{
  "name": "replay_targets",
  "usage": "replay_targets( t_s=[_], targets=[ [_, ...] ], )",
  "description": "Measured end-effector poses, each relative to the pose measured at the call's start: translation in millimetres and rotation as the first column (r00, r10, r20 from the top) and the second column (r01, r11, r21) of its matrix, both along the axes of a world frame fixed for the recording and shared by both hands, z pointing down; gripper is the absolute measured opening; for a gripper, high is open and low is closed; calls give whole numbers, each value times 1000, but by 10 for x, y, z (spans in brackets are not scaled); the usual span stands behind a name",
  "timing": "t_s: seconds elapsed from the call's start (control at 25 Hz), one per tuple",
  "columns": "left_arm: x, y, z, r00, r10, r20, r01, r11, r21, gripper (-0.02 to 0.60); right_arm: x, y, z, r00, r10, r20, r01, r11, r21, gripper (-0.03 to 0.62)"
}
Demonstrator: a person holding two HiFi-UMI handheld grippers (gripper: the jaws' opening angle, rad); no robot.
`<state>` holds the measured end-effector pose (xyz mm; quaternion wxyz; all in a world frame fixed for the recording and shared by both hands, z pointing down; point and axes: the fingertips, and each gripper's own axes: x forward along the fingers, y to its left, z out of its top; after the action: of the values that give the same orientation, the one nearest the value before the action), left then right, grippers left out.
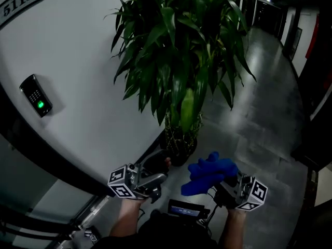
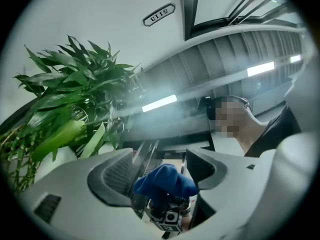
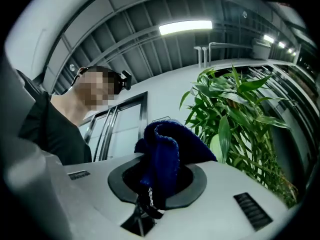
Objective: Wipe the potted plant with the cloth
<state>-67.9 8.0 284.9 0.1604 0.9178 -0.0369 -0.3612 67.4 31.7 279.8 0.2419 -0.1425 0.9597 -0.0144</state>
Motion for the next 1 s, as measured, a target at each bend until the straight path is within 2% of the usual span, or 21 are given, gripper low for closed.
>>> replay_targets(
  t_s=[0.16,0.32,0.56,0.72,0.84,1.0],
  targets=[
    [210,19,11,999,-53,-7,52,998,-35,367,309,-66,63,999,-34,22,35,999,-33,77],
    [366,59,84,992,-126,29,128,990,-57,367,563,-174,146,996,-61,59,65,996,-58,77],
    [518,261,150,971,-211,112,219,973,-67,360,568,-200,145,990,-104,101,113,990,-86,77],
    [576,315,129,971,-204,127,215,973,-80,342,551,-135,157,994,-80,75,86,994,-73,76],
    [599,251,173,974,-170,151,191,972,-134,293,462,-124,94,996,-57,63,62,994,-92,75],
    [657,200,240,979,-91,185,131,969,-212,277,305,-133,149,1000,-19,21,22,988,-150,75]
  ],
)
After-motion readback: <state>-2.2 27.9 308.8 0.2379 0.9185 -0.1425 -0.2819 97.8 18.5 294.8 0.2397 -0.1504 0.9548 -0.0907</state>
